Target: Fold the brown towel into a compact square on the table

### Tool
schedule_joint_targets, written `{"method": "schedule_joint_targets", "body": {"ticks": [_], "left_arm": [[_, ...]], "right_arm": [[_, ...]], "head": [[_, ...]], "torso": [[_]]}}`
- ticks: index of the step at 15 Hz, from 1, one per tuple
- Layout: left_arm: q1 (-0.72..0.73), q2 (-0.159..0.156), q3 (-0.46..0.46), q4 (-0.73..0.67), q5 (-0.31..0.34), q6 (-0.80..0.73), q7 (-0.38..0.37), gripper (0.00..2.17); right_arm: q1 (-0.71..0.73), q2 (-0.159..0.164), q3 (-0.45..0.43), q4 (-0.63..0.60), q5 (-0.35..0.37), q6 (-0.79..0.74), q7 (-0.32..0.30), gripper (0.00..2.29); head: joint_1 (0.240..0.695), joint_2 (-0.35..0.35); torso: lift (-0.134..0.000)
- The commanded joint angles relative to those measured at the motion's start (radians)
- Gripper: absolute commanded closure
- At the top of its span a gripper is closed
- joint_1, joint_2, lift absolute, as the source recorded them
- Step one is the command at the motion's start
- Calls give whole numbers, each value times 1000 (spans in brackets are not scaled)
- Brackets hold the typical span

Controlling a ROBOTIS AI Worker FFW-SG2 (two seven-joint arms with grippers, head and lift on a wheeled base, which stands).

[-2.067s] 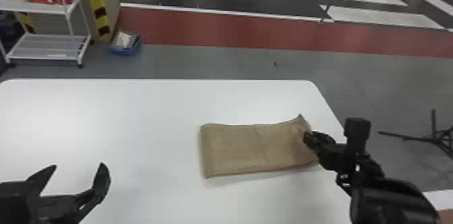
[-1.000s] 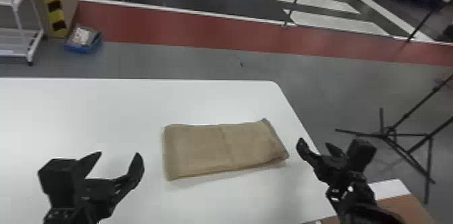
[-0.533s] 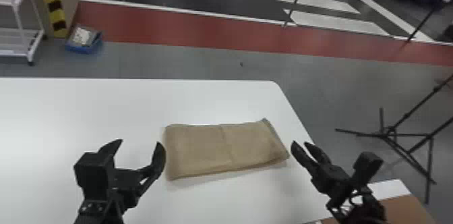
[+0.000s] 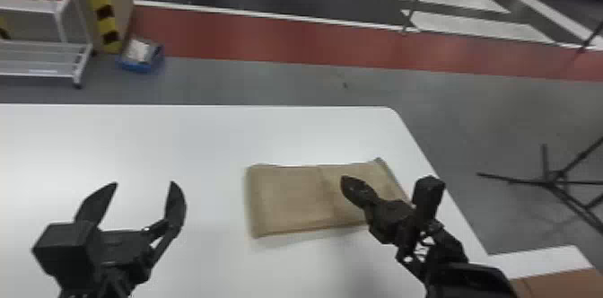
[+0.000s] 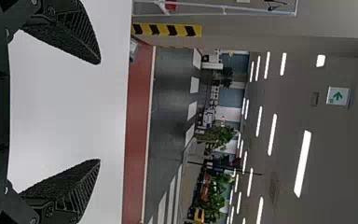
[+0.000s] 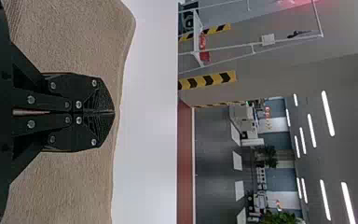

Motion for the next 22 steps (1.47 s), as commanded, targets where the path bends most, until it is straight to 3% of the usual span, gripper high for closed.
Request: {"method": "schedule_joint_targets", "body": {"ticks": [1,5,10,17,22], "left_arm": [[28,3,43,-25,0,-8,-2,140],[35,3,81,-25,4,-32,-10,140],[51,3,101,-26,8,-42,-17,140],[97,3,115,-57,6,-63,-17,140],[106,3,112,-57,3,-85,-16,140]], "right_arm": [[-39,20,44,50,46,48,-5,1932],[-36,29,101,62,51,134,-48,1932],[-52,71,199,74,41,192,-74,1932],[-90,81,361,111,-6,171,-206,1932],[-18,81,369,-61,-81,115,-229,1929]], "head": [[695,-191],[695,-94],[695,-20],[695,96],[695,139]], "torso": [[-57],[-57],[-57],[-57],[-57]]}}
